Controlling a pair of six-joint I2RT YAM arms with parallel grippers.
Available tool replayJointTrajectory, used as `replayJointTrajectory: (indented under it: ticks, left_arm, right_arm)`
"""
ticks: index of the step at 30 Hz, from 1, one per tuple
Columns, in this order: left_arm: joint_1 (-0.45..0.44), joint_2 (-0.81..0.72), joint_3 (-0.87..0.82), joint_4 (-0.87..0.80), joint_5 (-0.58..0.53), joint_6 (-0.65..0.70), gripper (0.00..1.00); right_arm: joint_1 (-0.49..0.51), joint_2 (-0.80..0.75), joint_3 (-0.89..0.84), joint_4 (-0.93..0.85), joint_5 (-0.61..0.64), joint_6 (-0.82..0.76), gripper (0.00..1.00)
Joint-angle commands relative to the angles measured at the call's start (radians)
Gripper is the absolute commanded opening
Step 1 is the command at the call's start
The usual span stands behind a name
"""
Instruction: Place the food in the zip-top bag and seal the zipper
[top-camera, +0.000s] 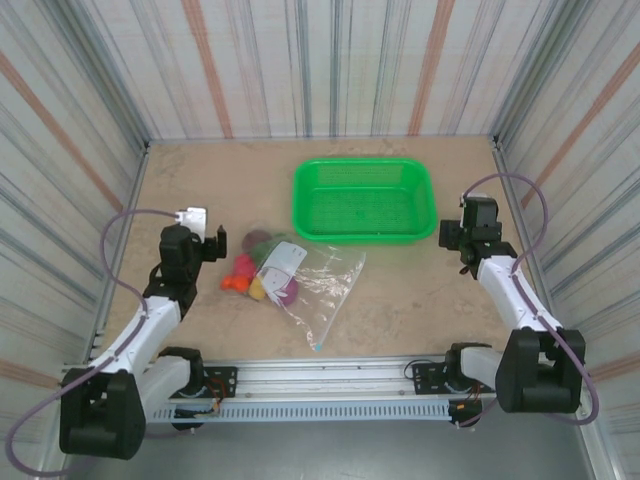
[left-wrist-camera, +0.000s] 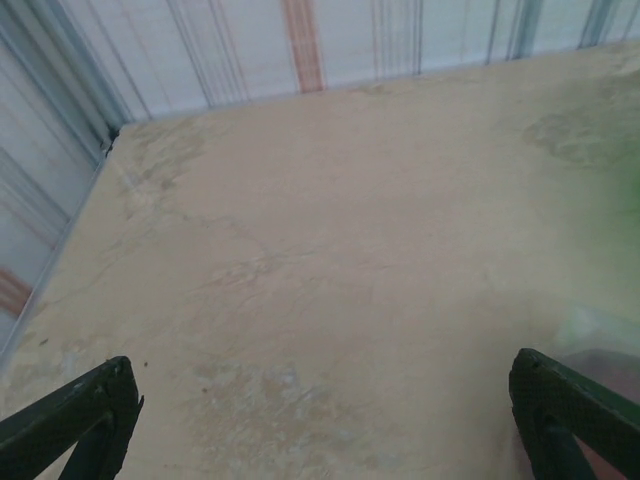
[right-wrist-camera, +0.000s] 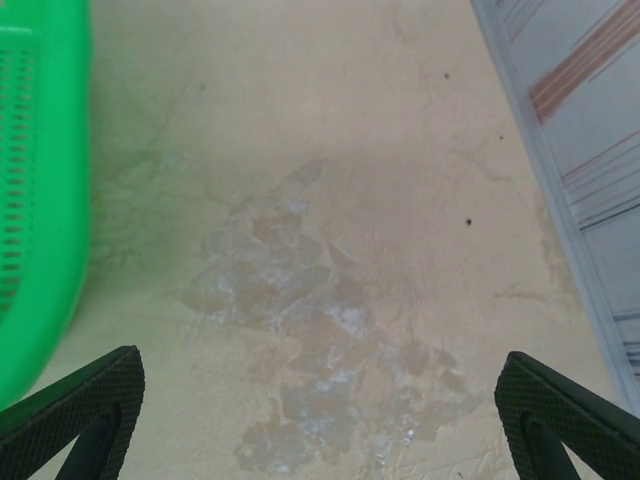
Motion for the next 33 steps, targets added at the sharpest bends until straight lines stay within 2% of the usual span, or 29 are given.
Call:
replayJointTrajectory:
  ticks: [1,3,4,7,9,11,13,15,19,23,26,27,28,29,30,33]
  left_arm:
    - [0.028,0.048,-0.036,0.084,-0.024,-0.017,0.99]
    - [0.044,0.081,-0.042,0.097,0.012,-0.035,0.99]
    - [0.054,0.094,-0.047,0.107,0.031,-0.045,0.99]
    - [0.088,0.135,-0.085,0.203,0.079,-0.103,0.99]
    - [0.106,0.160,-0.088,0.255,0.170,-0.102,0.99]
    - [0.121,0.191,-0.108,0.359,0.206,-0.131,0.99]
    - [0.131,0.230,-0.133,0.485,0.219,-0.134,0.99]
    - [0.135,0.292,-0.151,0.615,0.249,-0.096,0.99]
    - [0.150,0.408,-0.173,0.770,0.247,-0.101,0.99]
    - [0.175,0.542,-0.179,0.927,0.312,-0.106,0.99]
    - [0.179,0.509,-0.098,0.714,0.371,-0.087,0.99]
    - [0.177,0.525,-0.072,0.695,0.395,-0.074,0.99]
    - [0.176,0.540,-0.045,0.662,0.436,-0.056,0.99]
    - [0.165,0.538,-0.020,0.607,0.432,-0.039,0.99]
    - [0.149,0.531,-0.009,0.572,0.397,-0.033,0.98]
    - [0.125,0.536,0.005,0.550,0.345,-0.028,0.99]
  right_arm:
    - [-0.064,0.007,-0.050,0.087,-0.146,0.036,0.95]
    - [-0.121,0.002,-0.137,0.228,-0.316,0.124,0.94]
    - [-0.126,0.006,-0.167,0.288,-0.347,0.136,0.94]
    - [-0.117,0.047,-0.202,0.365,-0.339,0.132,0.94]
    - [-0.117,0.071,-0.235,0.453,-0.360,0.132,0.94]
    - [-0.117,0.091,-0.260,0.538,-0.373,0.141,0.94]
    - [-0.112,0.102,-0.302,0.652,-0.383,0.139,0.94]
    - [-0.107,0.114,-0.333,0.756,-0.396,0.136,0.99]
    - [-0.102,0.162,-0.387,0.984,-0.407,0.144,0.99]
    - [-0.093,0.278,-0.397,1.125,-0.447,0.112,0.99]
    - [-0.067,0.370,-0.399,1.212,-0.451,0.080,0.99]
    - [-0.058,0.393,-0.382,1.226,-0.439,0.073,0.99]
    - [-0.055,0.380,-0.346,1.136,-0.432,0.066,0.99]
    - [-0.055,0.371,-0.320,1.050,-0.435,0.065,0.99]
    - [-0.067,0.390,-0.328,1.102,-0.439,0.082,0.99]
    - [-0.062,0.386,-0.317,1.072,-0.411,0.087,0.99]
